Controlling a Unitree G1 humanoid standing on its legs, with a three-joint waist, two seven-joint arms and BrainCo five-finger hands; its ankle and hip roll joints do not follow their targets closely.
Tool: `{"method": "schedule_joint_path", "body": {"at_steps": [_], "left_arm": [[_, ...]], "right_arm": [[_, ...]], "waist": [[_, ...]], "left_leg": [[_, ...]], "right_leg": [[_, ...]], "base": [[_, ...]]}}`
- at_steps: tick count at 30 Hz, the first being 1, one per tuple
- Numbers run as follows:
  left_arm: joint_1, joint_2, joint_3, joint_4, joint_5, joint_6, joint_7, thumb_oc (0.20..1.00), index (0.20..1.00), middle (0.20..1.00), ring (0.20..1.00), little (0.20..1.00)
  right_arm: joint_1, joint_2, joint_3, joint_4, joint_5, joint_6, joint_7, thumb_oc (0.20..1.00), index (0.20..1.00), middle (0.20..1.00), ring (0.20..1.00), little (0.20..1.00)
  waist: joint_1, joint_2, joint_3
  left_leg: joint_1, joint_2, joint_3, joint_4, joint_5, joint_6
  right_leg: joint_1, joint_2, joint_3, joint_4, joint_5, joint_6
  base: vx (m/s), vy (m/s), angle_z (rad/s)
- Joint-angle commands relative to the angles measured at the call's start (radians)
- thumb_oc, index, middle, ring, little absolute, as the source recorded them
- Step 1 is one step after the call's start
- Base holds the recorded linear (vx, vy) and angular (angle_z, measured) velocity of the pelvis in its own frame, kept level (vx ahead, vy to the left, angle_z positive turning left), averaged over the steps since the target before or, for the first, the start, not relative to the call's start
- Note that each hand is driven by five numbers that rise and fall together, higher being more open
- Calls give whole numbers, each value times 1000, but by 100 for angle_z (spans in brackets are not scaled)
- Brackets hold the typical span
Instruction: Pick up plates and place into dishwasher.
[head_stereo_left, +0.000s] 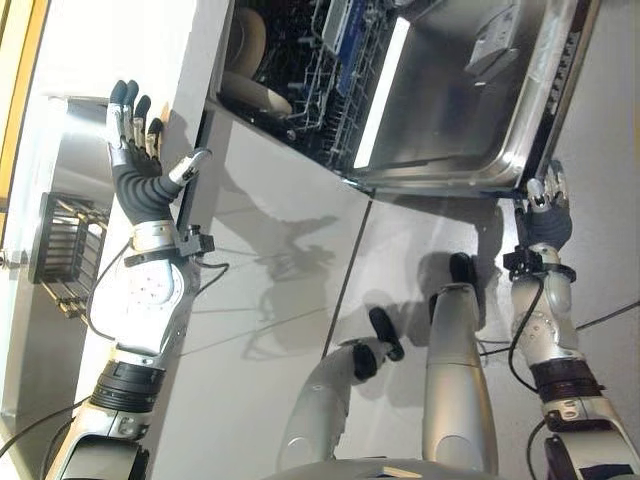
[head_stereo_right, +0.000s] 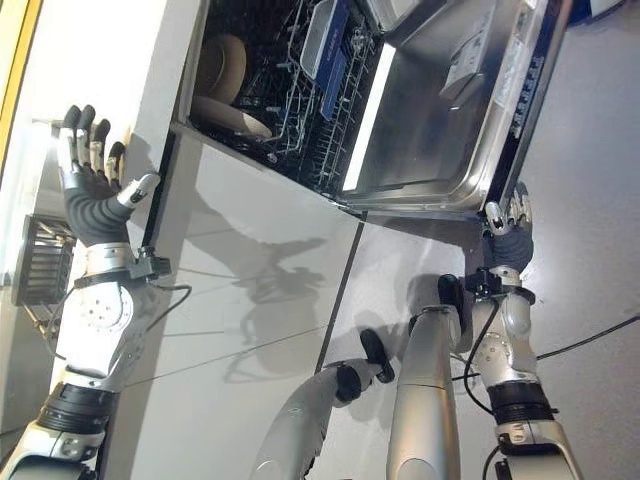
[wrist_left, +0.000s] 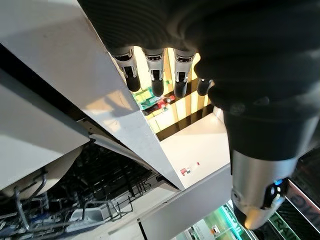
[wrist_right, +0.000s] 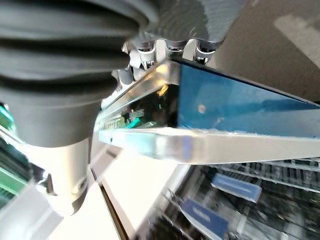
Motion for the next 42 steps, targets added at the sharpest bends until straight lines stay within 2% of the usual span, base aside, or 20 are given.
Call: {"method": "schedule_joint_path", "body": {"at_steps": [1, 5, 11, 18, 19, 26, 34, 38, 42], "left_arm": [[36, -6, 54, -45, -60, -13, -52, 1000, 1000, 1000, 1000, 1000], [52, -16, 71, -38, -86, -11, -81, 1000, 1000, 1000, 1000, 1000], [93, -34, 83, -44, -106, 2, -109, 1000, 1000, 1000, 1000, 1000], [156, -57, 106, -52, -98, 3, -144, 1000, 1000, 1000, 1000, 1000], [173, -60, 113, -56, -91, 3, -161, 1000, 1000, 1000, 1000, 1000], [220, -64, 135, -68, -65, 36, -223, 1000, 1000, 1000, 1000, 1000], [250, -49, 162, -64, -38, 94, -296, 1000, 1000, 1000, 1000, 1000], [260, -37, 174, -67, -28, 108, -328, 1000, 1000, 1000, 1000, 1000], [255, -36, 181, -68, -23, 126, -359, 1000, 1000, 1000, 1000, 1000]], "right_arm": [[-224, -54, 59, -308, -39, -11, 167, 1000, 1000, 1000, 1000, 1000], [-215, -62, 57, -322, -62, 40, 174, 1000, 1000, 1000, 1000, 1000], [-172, -55, 55, -327, -96, 81, 175, 1000, 1000, 1000, 1000, 1000], [-93, -26, 35, -322, -100, 79, 199, 1000, 1000, 1000, 1000, 1000], [-68, -11, 34, -319, -100, 65, 201, 1000, 1000, 1000, 1000, 1000], [11, 68, 50, -302, -119, 37, 208, 1000, 1000, 1000, 1000, 1000], [56, 144, 84, -254, -120, 10, 213, 1000, 1000, 1000, 1000, 1000], [89, 178, 104, -252, -130, -11, 192, 1000, 1000, 1000, 1000, 1000], [119, 188, 105, -254, -125, -34, 188, 1000, 1000, 1000, 1000, 1000]], "waist": [[-36, 64, 134], [-26, 52, 130], [17, 24, 78], [80, -30, 3], [102, -53, -18], [176, -141, -108], [240, -243, -217], [250, -281, -255], [253, -308, -280]], "left_leg": [[61, -6, -35, -6, 41, -2], [119, -12, -51, -37, 47, -2], [191, -26, -77, -93, 61, 2], [267, -42, -114, -145, 74, 10], [288, -46, -128, -145, 64, 13], [361, -46, -170, -195, 75, 20], [462, -17, -220, -291, 92, 21], [503, 6, -234, -356, 116, 20], [535, 23, -236, -378, 116, 19]], "right_leg": [[166, -38, 21, -84, -41, 58], [239, -47, 13, -129, -30, 59], [348, -72, -20, -212, -6, 61], [491, -105, -86, -317, 36, 66], [530, -113, -103, -328, 35, 67], [690, -126, -205, -415, 65, 74], [843, -80, -283, -513, 78, 79], [876, -43, -291, -541, 77, 81], [902, -20, -298, -560, 73, 84]], "base": [[72, 93, 28], [90, 114, 1], [129, 123, 18], [106, 72, 26], [60, 7, 73], [101, -45, 49], [94, -121, 59], [21, -149, 21], [-18, -114, -2]]}}
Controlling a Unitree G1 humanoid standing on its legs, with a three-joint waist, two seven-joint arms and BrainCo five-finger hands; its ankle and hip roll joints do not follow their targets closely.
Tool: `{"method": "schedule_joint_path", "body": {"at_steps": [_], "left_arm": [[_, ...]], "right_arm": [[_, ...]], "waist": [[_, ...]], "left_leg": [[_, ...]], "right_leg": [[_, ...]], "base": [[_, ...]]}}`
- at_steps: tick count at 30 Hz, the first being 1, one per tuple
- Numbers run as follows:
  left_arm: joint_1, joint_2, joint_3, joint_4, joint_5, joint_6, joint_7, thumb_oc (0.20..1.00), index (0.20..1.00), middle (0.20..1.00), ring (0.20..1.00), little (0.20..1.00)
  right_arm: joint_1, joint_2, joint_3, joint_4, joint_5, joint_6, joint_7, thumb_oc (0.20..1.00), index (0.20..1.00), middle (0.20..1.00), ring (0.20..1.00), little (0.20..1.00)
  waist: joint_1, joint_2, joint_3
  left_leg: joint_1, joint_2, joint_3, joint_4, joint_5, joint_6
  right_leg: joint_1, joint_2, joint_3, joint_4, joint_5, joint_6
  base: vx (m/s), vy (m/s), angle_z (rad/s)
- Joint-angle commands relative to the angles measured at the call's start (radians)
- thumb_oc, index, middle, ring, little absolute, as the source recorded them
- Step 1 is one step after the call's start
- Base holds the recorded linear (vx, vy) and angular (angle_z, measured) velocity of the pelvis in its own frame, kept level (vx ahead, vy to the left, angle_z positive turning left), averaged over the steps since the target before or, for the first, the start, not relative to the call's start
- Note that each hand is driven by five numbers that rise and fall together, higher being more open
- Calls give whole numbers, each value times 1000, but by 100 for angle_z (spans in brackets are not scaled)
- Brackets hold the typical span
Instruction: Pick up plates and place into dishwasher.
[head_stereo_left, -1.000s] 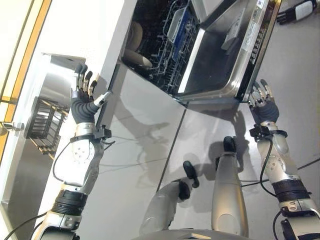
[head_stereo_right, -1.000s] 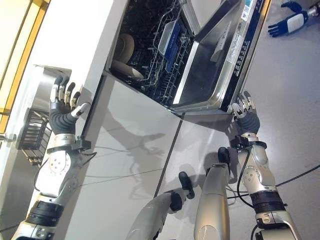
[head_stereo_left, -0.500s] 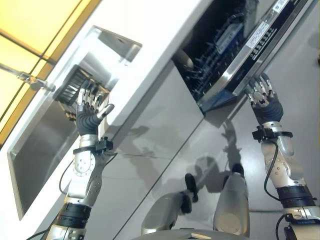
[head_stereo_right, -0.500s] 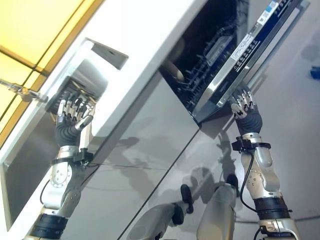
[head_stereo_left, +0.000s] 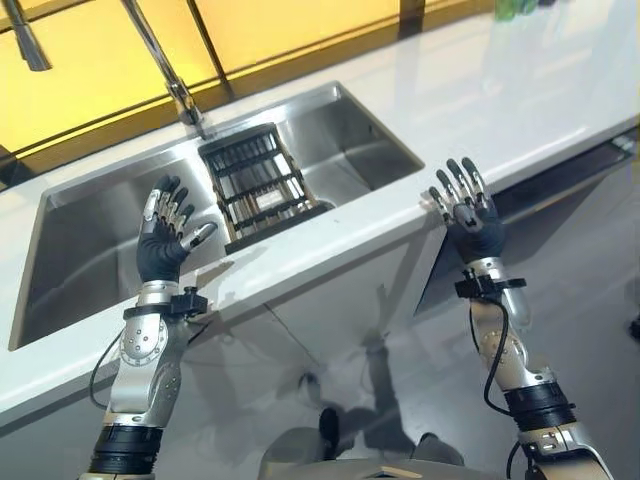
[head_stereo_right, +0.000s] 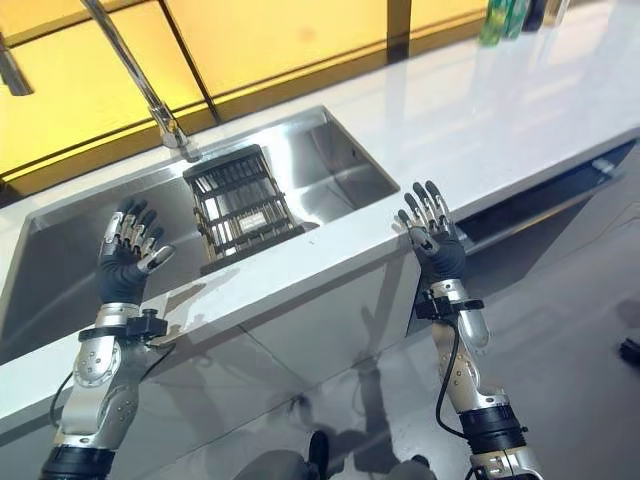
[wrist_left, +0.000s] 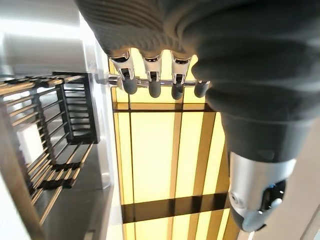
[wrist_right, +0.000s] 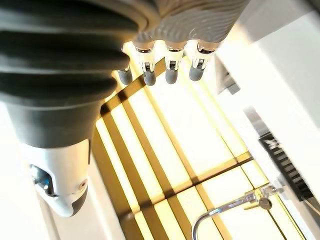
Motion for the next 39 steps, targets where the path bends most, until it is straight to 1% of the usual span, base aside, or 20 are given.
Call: {"method": "schedule_joint_path", "body": {"at_steps": [1, 5, 11, 14, 17, 20, 21, 24, 26, 27, 28, 29, 30, 31, 34, 36, 37, 39], "left_arm": [[-8, 66, 38, -39, 45, -22, -37, 1000, 1000, 1000, 1000, 1000], [0, 61, 52, -32, 39, -20, -60, 1000, 1000, 1000, 1000, 1000], [9, 55, 55, -42, 36, 2, -96, 1000, 1000, 1000, 1000, 1000], [7, 42, 52, -52, 9, 11, -92, 1000, 1000, 1000, 1000, 1000], [8, 22, 41, -64, -16, 12, -89, 1000, 1000, 1000, 1000, 1000], [-3, 2, 17, -74, -19, 11, -70, 1000, 1000, 1000, 1000, 1000], [-14, -16, -4, -76, -27, 14, -56, 1000, 1000, 1000, 1000, 1000], [-24, -26, -24, -80, 7, 6, -35, 1000, 1000, 1000, 1000, 1000], [-42, -23, -40, -71, -26, 0, -24, 1000, 1000, 1000, 1000, 1000], [-45, -23, -40, -68, -23, -3, -24, 1000, 1000, 1000, 1000, 1000], [-51, -22, -42, -62, -8, -11, -24, 1000, 1000, 1000, 1000, 1000], [-54, -22, -48, -61, -10, -11, -24, 1000, 1000, 1000, 1000, 1000], [-60, -22, -57, -60, -23, -8, -24, 1000, 1000, 1000, 1000, 1000], [-67, -23, -65, -55, -25, -6, -25, 1000, 1000, 1000, 1000, 1000], [-93, -31, -90, -49, -35, 10, -21, 1000, 1000, 1000, 1000, 1000], [-106, -34, -111, -49, -43, 21, -22, 1000, 1000, 1000, 1000, 1000], [-108, -34, -118, -56, -41, 29, -20, 1000, 1000, 1000, 1000, 1000], [-101, -36, -122, -72, -24, 26, -8, 1000, 1000, 1000, 1000, 1000]], "right_arm": [[8, 20, 9, -25, -10, -78, 4, 1000, 1000, 1000, 1000, 1000], [40, 25, 10, -40, -5, -74, -3, 1000, 1000, 1000, 1000, 1000], [88, 22, 12, -78, -41, -47, -22, 1000, 1000, 1000, 1000, 1000], [105, -1, 19, -140, -90, -16, 8, 1000, 1000, 1000, 1000, 1000], [107, -28, 36, -196, -138, 3, 16, 1000, 1000, 1000, 1000, 1000], [78, -44, 56, -213, -175, 20, -5, 1000, 1000, 1000, 1000, 1000], [53, -46, 78, -216, -204, 24, -19, 1000, 1000, 1000, 1000, 1000], [27, -52, 98, -219, -238, 16, -46, 1000, 1000, 1000, 1000, 1000], [-1, -57, 123, -225, -248, -1, -80, 1000, 1000, 1000, 1000, 1000], [-6, -56, 126, -222, -250, -5, -84, 1000, 1000, 1000, 1000, 1000], [-19, -53, 132, -214, -255, -11, -95, 1000, 1000, 1000, 1000, 1000], [-30, -53, 140, -212, -257, -8, -109, 1000, 1000, 1000, 1000, 1000], [-38, -54, 152, -212, -273, -20, -135, 1000, 1000, 1000, 1000, 1000], [-38, -57, 156, -209, -287, -29, -149, 1000, 1000, 1000, 1000, 1000], [-50, -69, 155, -214, -317, -27, -183, 1000, 1000, 1000, 1000, 1000], [-60, -74, 151, -223, -329, -8, -208, 1000, 1000, 1000, 1000, 1000], [-64, -72, 147, -231, -331, 11, -216, 1000, 1000, 1000, 1000, 1000], [-76, -79, 145, -231, -318, 28, -202, 1000, 1000, 1000, 1000, 1000]], "waist": [[-4, -39, -54], [-11, -55, -77], [-26, -65, -99], [-38, -69, -108], [-37, -75, -114], [-24, -85, -119], [-9, -92, -122], [5, -104, -120], [17, -115, -109], [17, -117, -108], [21, -120, -101], [25, -123, -98], [27, -127, -96], [25, -131, -98], [12, -137, -111], [4, -135, -116], [3, -136, -118], [11, -138, -123]], "left_leg": [[7, -16, -15, 0, -30, 17], [38, 1, -4, -30, -28, 13], [65, 19, 3, -72, -14, 5], [74, 23, 3, -86, -10, 0], [74, 20, -1, -82, -12, -3], [69, 13, -14, -71, -16, -2], [65, 5, -30, -63, -19, 3], [55, -10, -52, -47, -23, 16], [43, -27, -79, -29, -24, 38], [39, -31, -83, -25, -25, 41], [36, -42, -101, -22, -22, 50], [36, -48, -114, -25, -15, 52], [30, -55, -140, -26, -6, 52], [23, -60, -160, -25, -3, 49], [8, -61, -191, -25, -3, 35], [1, -54, -210, -23, -4, 28], [-3, -51, -223, -15, -6, 23], [-3, -40, -228, -20, -3, 12]], "right_leg": [[57, -34, 24, -108, 127, 0], [83, -13, 32, -144, 127, 9], [102, 13, 55, -179, 129, 17], [110, 25, 66, -195, 127, 16], [116, 24, 69, -211, 133, 18], [120, 21, 64, -212, 132, 19], [118, 21, 56, -195, 124, 19], [104, 21, 49, -130, 108, 17], [64, 33, 58, -12, 105, 8], [54, 34, 62, 6, 102, 7], [39, 46, 72, 37, 106, 2], [36, 55, 81, 34, 110, -2], [50, 80, 108, -21, 103, -12], [62, 94, 139, -75, 103, -16], [73, 111, 218, -190, 137, -12], [73, 129, 260, -198, 139, -16], [71, 136, 264, -185, 130, -20], [81, 138, 240, -202, 129, -25]], "base": [[-44, -99, -4], [-52, -90, -7], [-52, -66, -17], [-54, -3, -12], [-44, 38, -19], [-39, 79, -14], [-35, 93, -3], [-40, 79, 6], [-64, 71, 11], [-39, 33, 25], [-12, -7, 36], [5, -58, 49], [32, -111, 54], [48, -154, 77], [40, -161, 86], [33, -161, 85], [26, -166, 94], [6, -192, 82]]}}
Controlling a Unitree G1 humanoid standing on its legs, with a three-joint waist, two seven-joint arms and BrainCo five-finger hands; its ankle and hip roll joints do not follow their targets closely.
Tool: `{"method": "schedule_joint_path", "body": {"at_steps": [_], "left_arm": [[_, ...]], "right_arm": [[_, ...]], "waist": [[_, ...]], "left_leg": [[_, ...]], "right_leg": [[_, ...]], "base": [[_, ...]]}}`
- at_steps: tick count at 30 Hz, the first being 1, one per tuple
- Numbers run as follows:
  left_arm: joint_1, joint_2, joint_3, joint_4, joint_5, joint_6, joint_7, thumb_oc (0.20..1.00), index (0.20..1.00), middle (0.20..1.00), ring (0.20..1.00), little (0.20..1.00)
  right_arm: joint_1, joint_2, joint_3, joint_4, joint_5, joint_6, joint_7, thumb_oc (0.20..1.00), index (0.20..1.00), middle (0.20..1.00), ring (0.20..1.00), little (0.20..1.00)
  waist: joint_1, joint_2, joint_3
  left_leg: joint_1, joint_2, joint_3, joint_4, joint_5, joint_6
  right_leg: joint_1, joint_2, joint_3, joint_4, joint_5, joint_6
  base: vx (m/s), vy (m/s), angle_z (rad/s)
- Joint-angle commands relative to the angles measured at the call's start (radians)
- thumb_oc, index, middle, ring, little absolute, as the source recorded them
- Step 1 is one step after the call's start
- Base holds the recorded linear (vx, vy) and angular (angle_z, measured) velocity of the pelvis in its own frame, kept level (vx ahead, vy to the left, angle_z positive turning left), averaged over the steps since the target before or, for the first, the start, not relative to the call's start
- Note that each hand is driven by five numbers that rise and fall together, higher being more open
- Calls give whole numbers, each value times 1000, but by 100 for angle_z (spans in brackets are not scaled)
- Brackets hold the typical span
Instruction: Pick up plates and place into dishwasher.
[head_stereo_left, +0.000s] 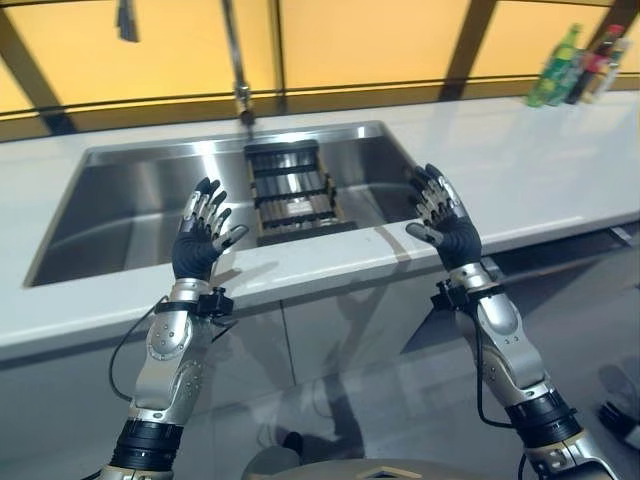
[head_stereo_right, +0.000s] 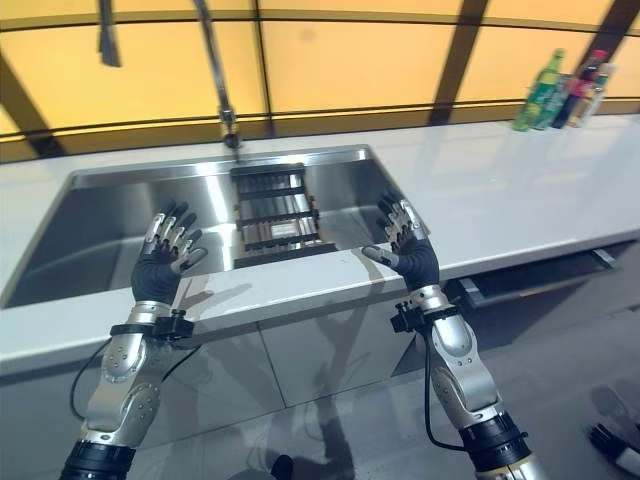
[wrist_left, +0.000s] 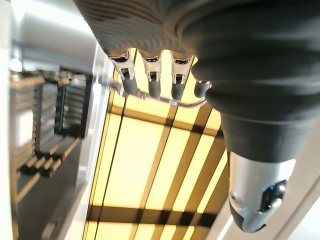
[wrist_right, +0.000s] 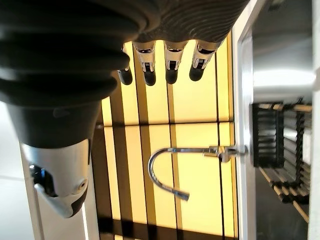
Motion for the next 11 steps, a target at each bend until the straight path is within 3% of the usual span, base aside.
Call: {"method": "schedule_joint_path", "body": {"at_steps": [1, 8, 11], "left_arm": [[-49, 33, -2, -53, -11, -31, 17, 1000, 1000, 1000, 1000, 1000], [-20, 37, 29, -82, -36, -19, 22, 1000, 1000, 1000, 1000, 1000], [-38, 27, 27, -72, -66, 4, -13, 1000, 1000, 1000, 1000, 1000]], "right_arm": [[-73, -15, 4, -75, -5, -11, -8, 1000, 1000, 1000, 1000, 1000], [-90, -27, 39, -86, -27, 14, -46, 1000, 1000, 1000, 1000, 1000], [-76, -38, 25, -93, -44, 10, -74, 1000, 1000, 1000, 1000, 1000]], "waist": [[16, -14, -60], [52, -7, -69], [32, -3, -68]], "left_leg": [[22, -6, 45, 40, -65, 24], [-20, 49, 44, 68, -39, -30], [-46, 56, 117, 109, -38, -44]], "right_leg": [[-75, 16, 20, -12, 117, -9], [-53, 23, -52, -60, 119, -33], [-46, 18, -95, -64, 117, -38]], "base": [[-2, -198, 50], [-9, -188, 29], [-41, -69, 62]]}}
